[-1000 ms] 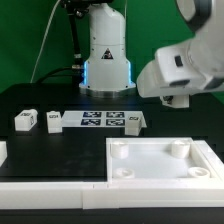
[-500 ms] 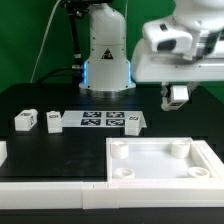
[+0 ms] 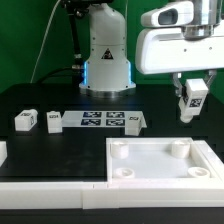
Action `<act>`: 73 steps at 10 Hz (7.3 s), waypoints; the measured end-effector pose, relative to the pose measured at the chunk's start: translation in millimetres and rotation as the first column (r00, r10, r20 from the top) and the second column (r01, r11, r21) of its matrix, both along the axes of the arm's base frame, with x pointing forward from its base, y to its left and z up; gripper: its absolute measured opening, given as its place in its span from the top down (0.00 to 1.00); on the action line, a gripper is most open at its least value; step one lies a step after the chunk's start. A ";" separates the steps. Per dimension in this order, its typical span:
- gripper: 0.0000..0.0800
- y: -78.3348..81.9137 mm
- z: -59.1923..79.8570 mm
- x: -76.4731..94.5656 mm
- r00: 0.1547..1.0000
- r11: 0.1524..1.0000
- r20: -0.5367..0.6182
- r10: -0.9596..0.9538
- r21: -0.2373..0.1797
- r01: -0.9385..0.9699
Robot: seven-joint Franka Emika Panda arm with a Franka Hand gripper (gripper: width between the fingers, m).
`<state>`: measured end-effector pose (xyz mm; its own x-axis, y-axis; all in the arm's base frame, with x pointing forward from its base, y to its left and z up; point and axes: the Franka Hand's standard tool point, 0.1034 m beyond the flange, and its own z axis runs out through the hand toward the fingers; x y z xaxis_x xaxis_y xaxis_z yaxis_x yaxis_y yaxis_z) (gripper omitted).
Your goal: Assemble one leg
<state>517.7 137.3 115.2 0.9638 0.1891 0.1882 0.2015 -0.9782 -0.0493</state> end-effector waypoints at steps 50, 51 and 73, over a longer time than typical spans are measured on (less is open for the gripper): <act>0.19 -12.7 -27.4 103.3 0.947 0.992 0.299 0.116 0.004 -0.123; 0.19 -12.5 -21.9 104.4 0.947 0.992 0.298 0.120 0.001 -0.126; 0.63 -14.8 -28.4 110.4 0.937 0.994 -0.341 0.071 -0.052 -0.095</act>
Offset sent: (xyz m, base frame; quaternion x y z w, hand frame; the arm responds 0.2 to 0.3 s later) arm 0.0000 0.0000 0.0000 0.0000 0.0000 0.0000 1.0000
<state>628.1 122.5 86.8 0.9487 0.2720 -0.1614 0.2650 -0.9621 -0.0642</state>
